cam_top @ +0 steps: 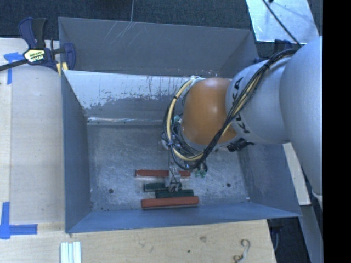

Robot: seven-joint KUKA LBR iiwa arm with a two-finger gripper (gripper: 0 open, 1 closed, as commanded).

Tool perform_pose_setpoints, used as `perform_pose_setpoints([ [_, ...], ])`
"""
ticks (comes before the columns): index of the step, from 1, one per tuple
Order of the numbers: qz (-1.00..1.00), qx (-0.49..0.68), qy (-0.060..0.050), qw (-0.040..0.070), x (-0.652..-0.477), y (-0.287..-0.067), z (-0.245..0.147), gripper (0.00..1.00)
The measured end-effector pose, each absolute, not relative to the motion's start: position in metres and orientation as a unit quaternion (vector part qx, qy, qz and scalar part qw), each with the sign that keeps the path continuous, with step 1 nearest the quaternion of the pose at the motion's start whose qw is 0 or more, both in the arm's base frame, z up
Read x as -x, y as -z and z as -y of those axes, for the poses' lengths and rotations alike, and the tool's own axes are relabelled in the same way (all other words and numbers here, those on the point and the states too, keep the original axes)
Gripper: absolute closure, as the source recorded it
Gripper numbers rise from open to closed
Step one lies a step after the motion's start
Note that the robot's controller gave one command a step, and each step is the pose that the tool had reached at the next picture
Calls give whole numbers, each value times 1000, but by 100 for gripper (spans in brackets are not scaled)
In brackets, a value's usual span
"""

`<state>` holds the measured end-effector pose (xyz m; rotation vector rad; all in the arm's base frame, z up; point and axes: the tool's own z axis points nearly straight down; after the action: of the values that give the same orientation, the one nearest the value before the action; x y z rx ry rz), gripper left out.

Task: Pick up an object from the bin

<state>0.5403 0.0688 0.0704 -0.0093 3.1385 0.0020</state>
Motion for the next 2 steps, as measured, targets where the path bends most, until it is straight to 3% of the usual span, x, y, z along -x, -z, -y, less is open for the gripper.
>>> perform_pose_setpoints([
  [1, -1000, 2, -1, 2, -541, -71, -69, 0],
  [2, -1000, 1, -1, 4, -543, -73, -69, 100],
])
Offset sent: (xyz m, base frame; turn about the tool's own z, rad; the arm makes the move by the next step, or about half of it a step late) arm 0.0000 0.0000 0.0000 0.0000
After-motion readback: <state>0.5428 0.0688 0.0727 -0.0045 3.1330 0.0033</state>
